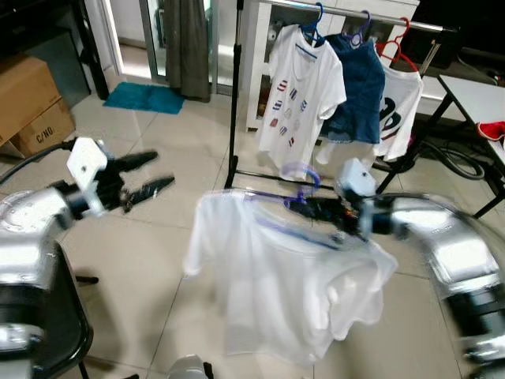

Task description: Hang hanger

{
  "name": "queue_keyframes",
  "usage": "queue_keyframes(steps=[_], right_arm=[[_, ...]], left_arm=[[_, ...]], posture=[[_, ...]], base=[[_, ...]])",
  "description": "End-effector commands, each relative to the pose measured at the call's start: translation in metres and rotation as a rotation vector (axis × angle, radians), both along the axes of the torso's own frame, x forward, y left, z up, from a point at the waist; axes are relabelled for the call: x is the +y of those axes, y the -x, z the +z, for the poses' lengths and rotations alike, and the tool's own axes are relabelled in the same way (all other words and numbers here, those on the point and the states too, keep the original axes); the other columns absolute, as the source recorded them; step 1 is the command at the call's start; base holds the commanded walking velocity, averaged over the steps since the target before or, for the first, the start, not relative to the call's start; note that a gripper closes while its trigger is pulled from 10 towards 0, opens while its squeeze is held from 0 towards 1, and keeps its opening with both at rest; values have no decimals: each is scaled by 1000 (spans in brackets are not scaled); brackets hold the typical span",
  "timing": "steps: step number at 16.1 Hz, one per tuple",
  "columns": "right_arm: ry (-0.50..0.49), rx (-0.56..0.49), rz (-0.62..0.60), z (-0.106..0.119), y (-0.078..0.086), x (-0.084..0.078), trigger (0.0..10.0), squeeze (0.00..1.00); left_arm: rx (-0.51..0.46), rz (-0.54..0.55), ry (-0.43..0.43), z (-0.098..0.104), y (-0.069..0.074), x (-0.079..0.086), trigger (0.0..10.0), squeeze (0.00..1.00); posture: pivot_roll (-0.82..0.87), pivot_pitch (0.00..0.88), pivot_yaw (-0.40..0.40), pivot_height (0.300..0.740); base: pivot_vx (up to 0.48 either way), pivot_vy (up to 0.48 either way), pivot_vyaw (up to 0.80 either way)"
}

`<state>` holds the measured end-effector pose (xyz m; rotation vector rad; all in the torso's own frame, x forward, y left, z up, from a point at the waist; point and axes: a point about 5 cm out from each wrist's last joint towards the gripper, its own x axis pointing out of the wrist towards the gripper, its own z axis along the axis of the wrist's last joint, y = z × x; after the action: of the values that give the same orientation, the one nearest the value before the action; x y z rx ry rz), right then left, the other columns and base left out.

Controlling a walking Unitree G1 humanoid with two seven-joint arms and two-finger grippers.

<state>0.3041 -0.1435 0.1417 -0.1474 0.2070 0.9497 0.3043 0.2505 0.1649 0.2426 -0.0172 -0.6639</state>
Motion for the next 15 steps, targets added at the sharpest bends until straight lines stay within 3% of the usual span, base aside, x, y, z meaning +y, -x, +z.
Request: queue_keyframes(steps=[1, 2, 3, 4, 5, 6, 7, 10, 13, 15], right_arm=[[-35, 36, -189, -8, -4, -9, 0, 0], [-90, 75, -321, -17, -4, -7, 0, 0], [-126, 110, -442, -26, -3, -8, 0, 0], [-132, 120, -488, -29, -3, -9, 0, 0], [-138, 147, -598, -41, 1, -11, 1333, 0], [-121, 171, -710, -53, 6, -13, 10000, 0], [-81, 140, -799, -60, 10, -13, 10000, 0], [-21, 136, -884, -69, 16, -15, 10000, 0], [-123, 130, -972, -72, 24, -23, 10000, 0], [-184, 109, -969, -68, 26, -24, 10000, 0]], left_arm=[[26, 52, 9, -13, 4, -14, 10000, 180], [81, 100, 5, -27, 8, -23, 10000, 0], [23, 139, -19, -33, 11, -32, 10000, 0], [22, 152, -20, -36, 12, -35, 10000, 0], [20, 181, -14, -41, 16, -43, 10000, 0], [71, 226, 61, -46, 18, -51, 10000, 0], [119, 289, 174, -46, 19, -58, 10000, 0], [81, 374, 165, -45, 22, -60, 10000, 0], [98, 455, 139, -54, 30, -55, 10000, 0], [68, 448, 122, -50, 33, -58, 10000, 0]], posture=[[-14, 0, -66, 740], [-16, 0, -65, 740], [-17, 0, -62, 740], [-20, 0, -60, 740], [-29, 0, -53, 740], [-33, 7, -44, 740], [-34, 14, -42, 740], [-28, 4, -55, 740], [-21, 1, -53, 740], [-22, 10, -54, 740]], base=[[0, 0, 0], [0, 0, 0], [0, 0, 0], [0, 0, 0], [0, 0, 0], [0, 0, 0], [0, 0, 0], [80, 0, 0], [280, 0, 0], [296, 0, 0]])
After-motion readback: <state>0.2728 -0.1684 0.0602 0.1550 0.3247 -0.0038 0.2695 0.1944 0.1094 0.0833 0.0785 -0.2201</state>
